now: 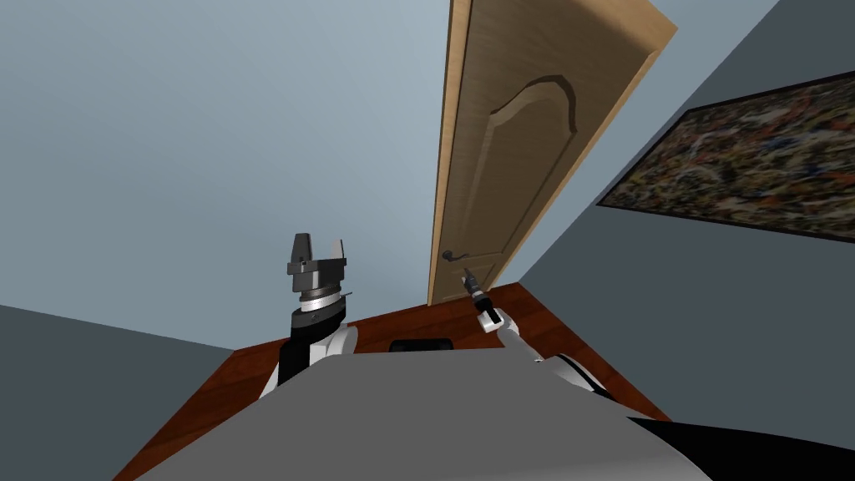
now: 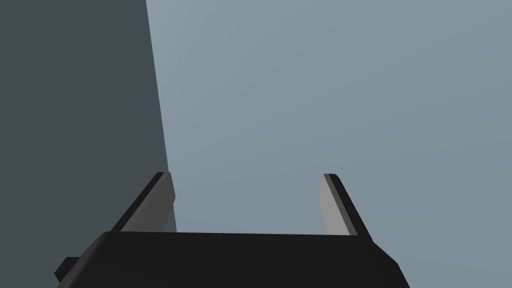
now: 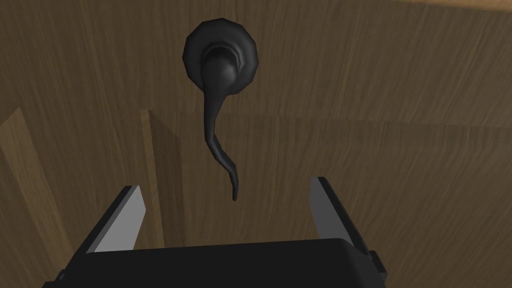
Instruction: Pull the door open
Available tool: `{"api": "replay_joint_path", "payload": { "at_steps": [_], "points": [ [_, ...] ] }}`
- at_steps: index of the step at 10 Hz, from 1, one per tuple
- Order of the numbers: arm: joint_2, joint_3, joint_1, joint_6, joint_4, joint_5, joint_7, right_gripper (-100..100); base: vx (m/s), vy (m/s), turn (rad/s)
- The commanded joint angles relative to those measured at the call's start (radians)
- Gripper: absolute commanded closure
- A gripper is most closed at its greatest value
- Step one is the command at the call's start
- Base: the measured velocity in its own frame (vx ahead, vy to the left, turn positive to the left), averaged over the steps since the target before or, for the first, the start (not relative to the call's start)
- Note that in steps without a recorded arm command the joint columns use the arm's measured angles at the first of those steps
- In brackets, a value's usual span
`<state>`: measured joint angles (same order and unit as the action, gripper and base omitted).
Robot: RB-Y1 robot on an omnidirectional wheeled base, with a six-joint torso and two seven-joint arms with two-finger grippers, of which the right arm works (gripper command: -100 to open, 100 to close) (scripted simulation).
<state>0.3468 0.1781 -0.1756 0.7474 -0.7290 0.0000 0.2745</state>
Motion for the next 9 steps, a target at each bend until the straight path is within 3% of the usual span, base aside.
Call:
{"api": "replay_joint_path", "payload": {
  "at_steps": [1,2,3,5,6,7,9],
  "points": [
    [0.005,0.004,-0.013,0.006,0.032,-0.001,0.003,-100,0.041,-0.037,0.07],
    [0.004,0.002,-0.004,0.001,0.013,0.0,0.002,-100,0.017,-0.016,0.016],
    [0.004,-0.035,-0.011,0.007,0.038,0.001,-0.006,-100,0.02,0.008,0.275],
    [0.005,-0.05,-0.013,0.009,0.048,0.001,-0.009,-100,0.022,0.005,0.167],
    [0.005,-0.085,-0.019,0.013,0.07,0.002,-0.016,-100,0.019,0.009,0.243],
    [0.005,-0.085,-0.019,0.013,0.07,0.002,-0.016,-100,0.02,-0.001,0.134],
    [0.005,-0.125,-0.026,0.018,0.095,0.002,-0.024,-100,0.02,-0.001,0.157]
  ]
}}
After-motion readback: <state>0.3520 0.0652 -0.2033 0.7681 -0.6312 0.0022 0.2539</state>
